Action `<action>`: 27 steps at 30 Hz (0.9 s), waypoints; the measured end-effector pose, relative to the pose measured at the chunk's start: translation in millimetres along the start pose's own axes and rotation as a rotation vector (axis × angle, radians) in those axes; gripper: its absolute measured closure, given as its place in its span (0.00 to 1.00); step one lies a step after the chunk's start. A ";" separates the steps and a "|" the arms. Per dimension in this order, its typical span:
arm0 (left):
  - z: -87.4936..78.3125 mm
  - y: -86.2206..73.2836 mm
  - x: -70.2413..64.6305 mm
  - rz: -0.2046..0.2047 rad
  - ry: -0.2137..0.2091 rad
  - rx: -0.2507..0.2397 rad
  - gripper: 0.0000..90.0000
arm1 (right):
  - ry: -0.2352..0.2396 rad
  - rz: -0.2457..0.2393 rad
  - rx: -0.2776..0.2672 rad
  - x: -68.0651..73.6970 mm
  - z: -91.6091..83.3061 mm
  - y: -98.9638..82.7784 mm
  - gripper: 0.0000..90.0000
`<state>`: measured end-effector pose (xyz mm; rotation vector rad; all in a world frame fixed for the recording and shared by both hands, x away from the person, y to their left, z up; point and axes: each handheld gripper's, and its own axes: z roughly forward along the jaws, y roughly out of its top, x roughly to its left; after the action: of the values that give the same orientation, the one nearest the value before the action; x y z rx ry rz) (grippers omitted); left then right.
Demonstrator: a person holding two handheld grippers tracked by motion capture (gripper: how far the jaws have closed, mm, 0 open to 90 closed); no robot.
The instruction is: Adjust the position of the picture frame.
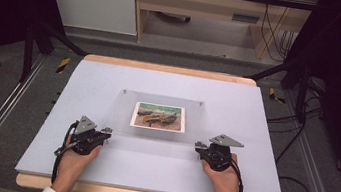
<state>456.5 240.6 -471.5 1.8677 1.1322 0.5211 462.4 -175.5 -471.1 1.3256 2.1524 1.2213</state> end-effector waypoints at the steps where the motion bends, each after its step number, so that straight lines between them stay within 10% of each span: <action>1: 0.2 -0.6 -0.4 0.005 0.000 0.007 0.93 | 0.000 -0.002 0.004 -0.1 0.5 -0.4 0.93; 8: -14.6 -2.0 2.4 0.020 -0.008 0.024 0.45 | 0.034 0.024 0.037 -9.5 -20.0 -6.8 0.42; 18: -32.1 9.6 13.0 -0.015 -0.012 -0.064 0.19 | 0.040 0.030 -0.075 -18.4 -37.9 7.5 0.17; 27: -21.6 37.9 20.1 -0.019 -0.024 -0.093 0.16 | 0.028 0.034 -0.079 -23.9 -24.7 32.5 0.19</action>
<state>470.2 259.8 -429.7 1.7768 1.0909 0.5308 476.8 -201.5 -434.3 1.3250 2.0861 1.3313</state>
